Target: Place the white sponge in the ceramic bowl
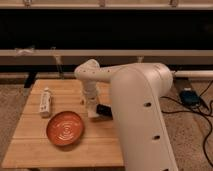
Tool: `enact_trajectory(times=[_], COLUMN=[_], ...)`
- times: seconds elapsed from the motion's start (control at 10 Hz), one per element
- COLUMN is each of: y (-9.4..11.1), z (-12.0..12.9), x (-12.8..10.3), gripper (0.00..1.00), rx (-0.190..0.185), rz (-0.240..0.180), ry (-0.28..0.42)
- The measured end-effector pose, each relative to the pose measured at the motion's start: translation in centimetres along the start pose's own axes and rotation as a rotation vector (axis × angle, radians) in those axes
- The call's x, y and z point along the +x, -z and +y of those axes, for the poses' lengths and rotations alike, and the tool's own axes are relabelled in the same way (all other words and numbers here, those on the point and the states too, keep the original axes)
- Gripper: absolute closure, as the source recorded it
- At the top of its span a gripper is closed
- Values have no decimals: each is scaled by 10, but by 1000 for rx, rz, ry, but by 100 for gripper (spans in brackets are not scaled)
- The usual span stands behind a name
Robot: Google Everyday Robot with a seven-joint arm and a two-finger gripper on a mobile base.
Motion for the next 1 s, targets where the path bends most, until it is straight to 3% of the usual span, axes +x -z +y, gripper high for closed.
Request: enact_trajectory(times=[0.2, 0.4, 0.7, 1.0], y=[25, 36, 50, 59], z=[20, 46, 94, 145], x=[-14, -17, -13, 0], gripper=[100, 100, 100, 100], rx=[1, -7, -33, -81], rz=[-70, -103, -121, -118], ry=[47, 104, 193, 274])
